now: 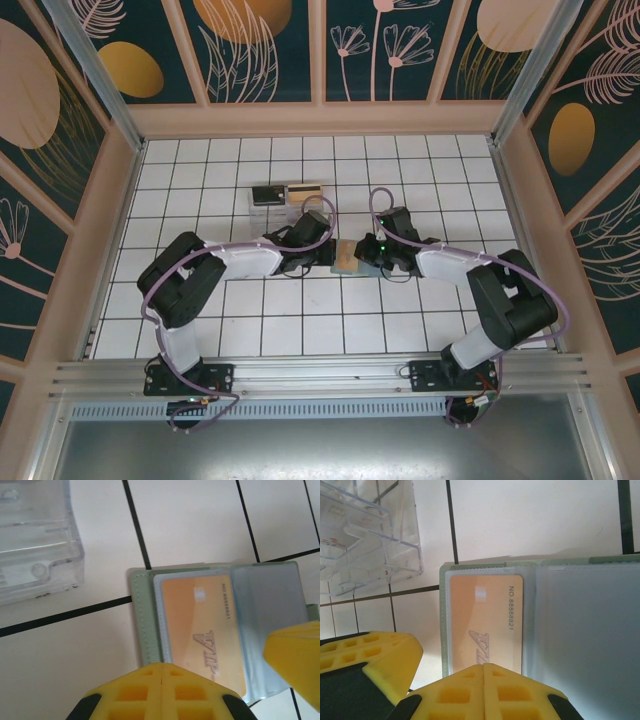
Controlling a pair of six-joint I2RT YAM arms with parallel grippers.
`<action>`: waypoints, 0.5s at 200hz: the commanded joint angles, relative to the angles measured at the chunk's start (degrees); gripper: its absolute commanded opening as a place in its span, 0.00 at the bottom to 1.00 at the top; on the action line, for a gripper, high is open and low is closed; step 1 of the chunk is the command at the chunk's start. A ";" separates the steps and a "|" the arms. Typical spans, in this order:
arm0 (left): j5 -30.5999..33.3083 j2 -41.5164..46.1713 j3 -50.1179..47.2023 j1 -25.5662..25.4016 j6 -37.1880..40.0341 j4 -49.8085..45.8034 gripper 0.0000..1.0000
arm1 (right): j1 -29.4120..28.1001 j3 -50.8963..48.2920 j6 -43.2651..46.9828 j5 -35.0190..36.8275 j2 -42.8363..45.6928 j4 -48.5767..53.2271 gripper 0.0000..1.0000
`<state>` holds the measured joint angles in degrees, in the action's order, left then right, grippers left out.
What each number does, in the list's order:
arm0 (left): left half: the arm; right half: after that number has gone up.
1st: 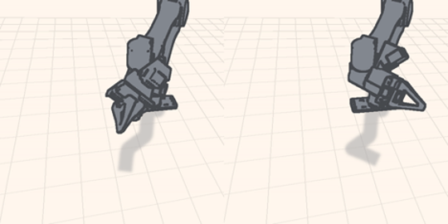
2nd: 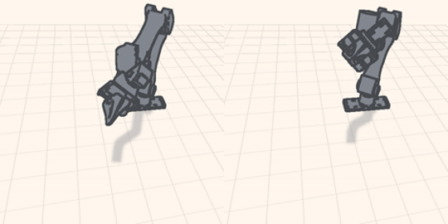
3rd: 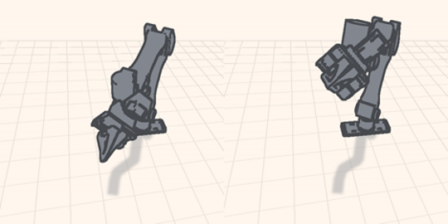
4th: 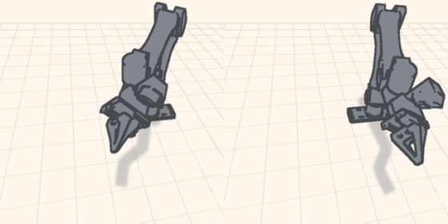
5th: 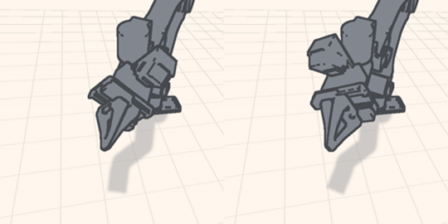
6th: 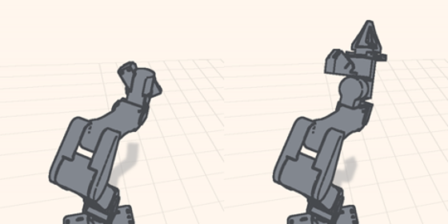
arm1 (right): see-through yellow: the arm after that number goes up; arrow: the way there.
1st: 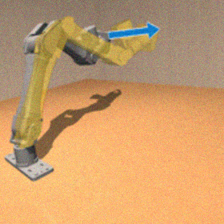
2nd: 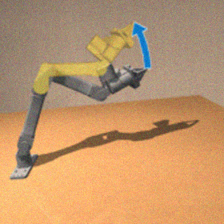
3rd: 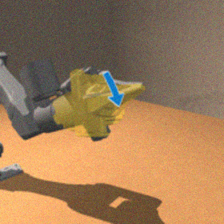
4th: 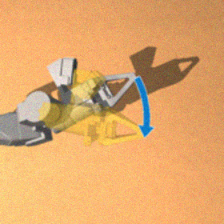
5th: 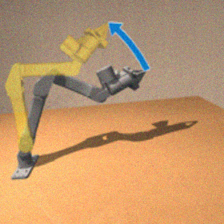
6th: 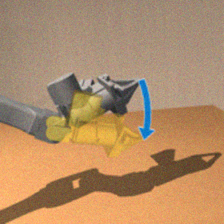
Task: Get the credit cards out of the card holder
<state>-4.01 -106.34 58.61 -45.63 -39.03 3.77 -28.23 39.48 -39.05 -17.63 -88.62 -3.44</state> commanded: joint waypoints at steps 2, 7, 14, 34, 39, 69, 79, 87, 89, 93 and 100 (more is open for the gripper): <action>-2.50 -1.22 1.67 0.27 0.00 0.98 0.06 | -0.34 1.14 1.02 -0.57 -1.57 0.26 0.09; -2.49 -1.45 1.77 0.28 0.00 0.90 0.06 | -0.38 1.16 1.05 -0.64 -1.65 0.20 0.09; -2.42 -1.96 1.86 0.28 0.00 0.84 0.06 | -0.34 1.13 1.08 -0.80 -1.88 0.04 0.09; -2.76 -2.81 1.52 0.32 -0.06 1.29 0.06 | -0.39 1.27 1.34 -1.05 -2.20 -0.03 0.09; -2.76 -3.03 1.42 0.34 -0.01 1.41 0.06 | -0.40 1.38 1.34 -1.16 -2.26 -0.15 0.09; -3.71 -3.19 0.59 0.22 -0.17 3.17 0.07 | -0.51 1.82 1.43 -1.71 -3.34 -0.33 0.09; -3.75 -2.82 0.42 0.20 -0.26 3.60 0.07 | -0.61 1.82 1.36 -1.71 -3.49 -0.38 0.09; -3.64 -2.50 0.32 0.20 -0.43 3.78 0.07 | -0.64 1.80 1.35 -1.58 -3.66 -0.42 0.09; -3.64 -2.36 0.29 0.23 -0.48 3.79 0.07 | -0.65 1.77 1.35 -1.54 -3.80 -0.36 0.09; -3.57 -2.27 0.28 0.20 -0.45 3.87 0.07 | -0.68 1.82 1.34 -1.49 -3.83 -0.26 0.09; -3.55 -2.11 0.28 0.19 -0.44 3.96 0.07 | -0.69 1.86 1.35 -1.36 -4.00 -0.10 0.09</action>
<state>-6.94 -108.99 59.24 -45.65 -39.05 5.30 -28.36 39.94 -38.83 -18.39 -91.61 -3.57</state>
